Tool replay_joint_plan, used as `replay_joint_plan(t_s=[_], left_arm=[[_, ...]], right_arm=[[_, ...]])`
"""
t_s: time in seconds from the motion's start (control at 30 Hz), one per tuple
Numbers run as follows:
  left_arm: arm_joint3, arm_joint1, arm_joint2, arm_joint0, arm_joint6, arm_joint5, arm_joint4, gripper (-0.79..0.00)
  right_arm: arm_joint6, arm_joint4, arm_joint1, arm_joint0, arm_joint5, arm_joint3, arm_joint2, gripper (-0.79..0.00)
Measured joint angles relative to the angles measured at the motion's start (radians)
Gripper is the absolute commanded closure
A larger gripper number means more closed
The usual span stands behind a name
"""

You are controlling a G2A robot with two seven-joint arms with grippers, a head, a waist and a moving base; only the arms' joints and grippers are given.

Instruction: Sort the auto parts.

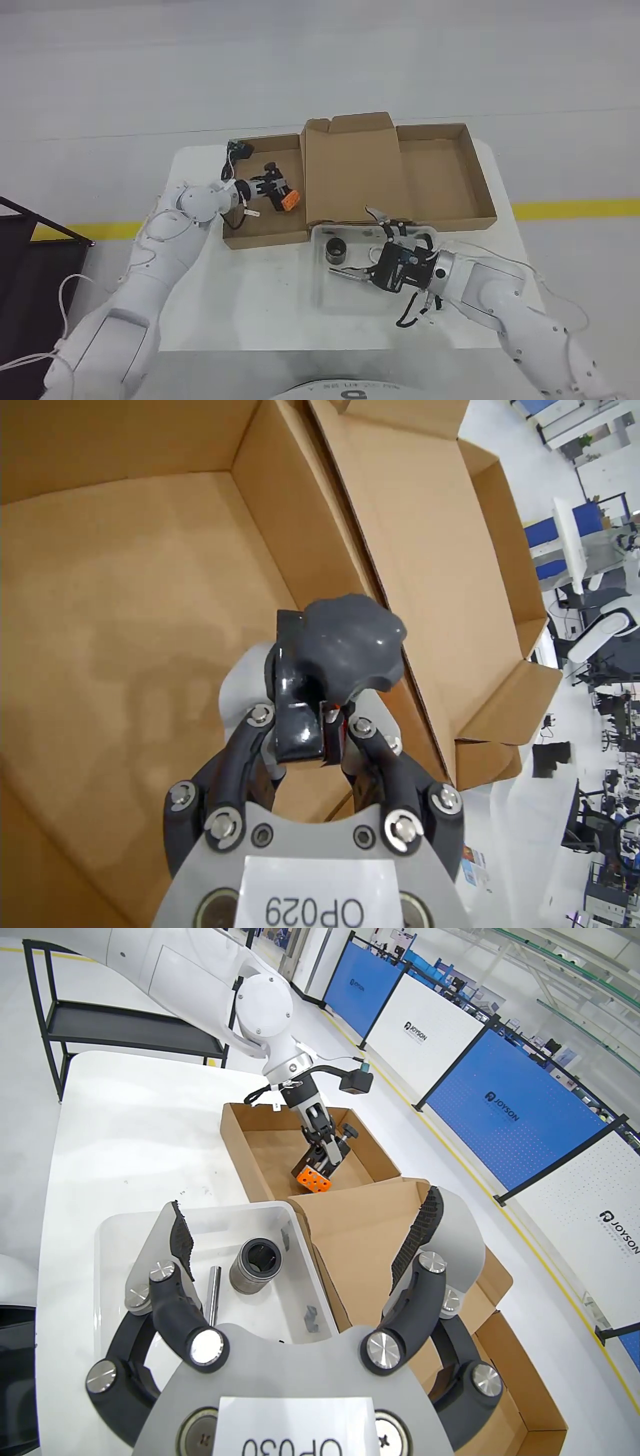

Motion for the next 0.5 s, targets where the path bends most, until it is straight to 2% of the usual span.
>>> replay_joint_plan(t_s=[0.13,0.27,0.37,0.5], left_arm=[[0.030,0.000,-0.006,-0.019,0.028,-0.005,0.018,-0.785],[0.015,0.013,-0.032,-0.013,0.036,-0.016,0.039,-0.785],[-0.029,0.030,-0.059,0.013,0.029,-0.017,0.073,-0.785],[-0.150,0.061,-0.107,0.089,0.064,0.016,0.178,-0.785]], right_arm=[[0.000,0.000,0.000,0.000,0.000,0.000,0.000,-0.785],[0.000,0.000,0.000,0.000,0.000,0.000,0.000,-0.785],[0.000,0.000,0.000,0.000,0.000,0.000,0.000,-0.785],[0.000,0.000,0.000,0.000,0.000,0.000,0.000,-0.785]])
